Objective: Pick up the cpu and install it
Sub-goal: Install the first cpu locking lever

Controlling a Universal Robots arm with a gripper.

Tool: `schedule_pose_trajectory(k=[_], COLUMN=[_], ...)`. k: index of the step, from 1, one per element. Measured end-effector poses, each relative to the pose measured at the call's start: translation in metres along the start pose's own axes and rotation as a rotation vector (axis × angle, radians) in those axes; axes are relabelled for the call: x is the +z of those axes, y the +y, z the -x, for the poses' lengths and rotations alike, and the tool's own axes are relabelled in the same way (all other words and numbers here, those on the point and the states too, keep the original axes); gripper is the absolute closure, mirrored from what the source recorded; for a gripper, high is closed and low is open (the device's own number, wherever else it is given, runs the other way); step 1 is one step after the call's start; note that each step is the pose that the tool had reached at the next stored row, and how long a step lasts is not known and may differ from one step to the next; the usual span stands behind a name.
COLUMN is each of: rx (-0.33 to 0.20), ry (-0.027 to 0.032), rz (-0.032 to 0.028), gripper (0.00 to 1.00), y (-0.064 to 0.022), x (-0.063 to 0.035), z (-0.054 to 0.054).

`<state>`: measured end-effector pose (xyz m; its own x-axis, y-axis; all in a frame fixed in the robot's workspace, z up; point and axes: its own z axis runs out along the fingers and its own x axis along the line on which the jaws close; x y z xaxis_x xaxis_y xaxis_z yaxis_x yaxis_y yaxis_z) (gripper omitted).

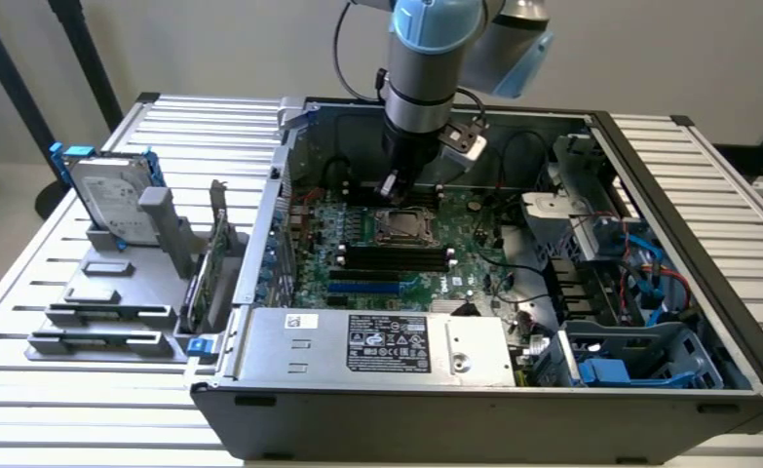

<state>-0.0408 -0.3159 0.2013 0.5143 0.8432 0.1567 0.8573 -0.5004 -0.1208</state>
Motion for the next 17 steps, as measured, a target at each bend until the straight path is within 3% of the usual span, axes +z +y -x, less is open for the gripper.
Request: schedule_pose_trajectory(k=[17], rx=[0.0], ry=[-0.0008], rz=[0.0], gripper=[0.89], y=[-0.0043], x=[0.0003], z=[-0.0007])
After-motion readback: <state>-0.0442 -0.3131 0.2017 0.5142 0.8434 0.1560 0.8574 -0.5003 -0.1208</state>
